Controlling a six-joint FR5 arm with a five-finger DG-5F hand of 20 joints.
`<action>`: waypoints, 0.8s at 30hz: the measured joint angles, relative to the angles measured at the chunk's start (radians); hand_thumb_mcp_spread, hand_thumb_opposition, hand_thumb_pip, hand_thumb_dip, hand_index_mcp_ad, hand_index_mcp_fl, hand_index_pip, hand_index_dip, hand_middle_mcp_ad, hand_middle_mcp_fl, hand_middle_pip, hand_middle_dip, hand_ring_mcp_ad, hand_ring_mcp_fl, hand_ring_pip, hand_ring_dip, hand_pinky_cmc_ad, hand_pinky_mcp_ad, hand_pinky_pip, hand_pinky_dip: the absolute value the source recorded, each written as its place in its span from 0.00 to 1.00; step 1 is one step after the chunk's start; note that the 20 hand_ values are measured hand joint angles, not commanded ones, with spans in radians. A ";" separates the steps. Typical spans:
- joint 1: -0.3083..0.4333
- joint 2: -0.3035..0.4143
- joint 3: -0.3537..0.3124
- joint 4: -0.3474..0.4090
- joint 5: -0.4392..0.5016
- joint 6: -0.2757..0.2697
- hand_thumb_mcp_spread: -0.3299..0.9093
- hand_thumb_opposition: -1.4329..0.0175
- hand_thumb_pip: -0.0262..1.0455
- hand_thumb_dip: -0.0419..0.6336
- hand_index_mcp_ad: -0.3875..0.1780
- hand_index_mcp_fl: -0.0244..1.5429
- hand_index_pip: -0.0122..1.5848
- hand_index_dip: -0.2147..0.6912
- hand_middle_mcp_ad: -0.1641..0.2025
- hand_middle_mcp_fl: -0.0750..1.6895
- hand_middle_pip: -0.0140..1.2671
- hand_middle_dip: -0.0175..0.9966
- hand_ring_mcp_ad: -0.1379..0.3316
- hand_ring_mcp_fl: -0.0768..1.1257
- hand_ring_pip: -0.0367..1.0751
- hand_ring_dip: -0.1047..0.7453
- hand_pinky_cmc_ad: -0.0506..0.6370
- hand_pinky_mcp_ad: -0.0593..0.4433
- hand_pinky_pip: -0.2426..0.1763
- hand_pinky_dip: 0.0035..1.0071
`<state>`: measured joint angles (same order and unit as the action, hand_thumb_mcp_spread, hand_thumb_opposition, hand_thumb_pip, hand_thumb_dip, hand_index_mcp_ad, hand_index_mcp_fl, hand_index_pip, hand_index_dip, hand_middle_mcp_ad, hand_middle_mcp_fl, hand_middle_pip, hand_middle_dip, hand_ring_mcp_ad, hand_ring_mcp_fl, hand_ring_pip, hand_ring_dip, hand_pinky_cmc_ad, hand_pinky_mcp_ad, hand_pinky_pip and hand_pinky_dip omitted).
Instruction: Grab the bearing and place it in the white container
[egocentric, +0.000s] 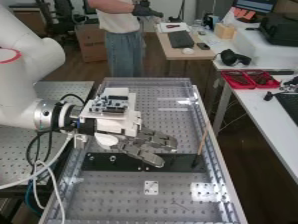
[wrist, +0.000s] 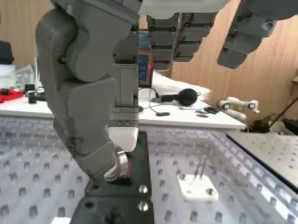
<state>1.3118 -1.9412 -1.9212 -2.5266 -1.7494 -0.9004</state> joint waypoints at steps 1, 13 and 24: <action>0.004 0.014 -0.005 0.006 -0.001 0.002 0.76 0.33 0.36 0.46 0.50 0.53 0.69 0.54 0.63 0.09 0.12 0.14 0.39 0.07 0.12 0.13 0.58 0.61 0.37 0.14; 0.082 0.201 -0.078 0.064 0.035 0.043 0.76 0.32 0.36 0.46 0.50 0.55 0.66 0.54 0.63 0.09 0.12 0.14 0.39 0.07 0.12 0.13 0.58 0.61 0.37 0.15; 0.239 0.362 -0.167 0.114 0.160 0.076 0.76 0.32 0.36 0.46 0.50 0.55 0.66 0.54 0.64 0.10 0.12 0.14 0.40 0.07 0.12 0.13 0.58 0.61 0.37 0.15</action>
<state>1.5512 -1.5787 -2.0887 -2.4126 -1.5889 -0.8240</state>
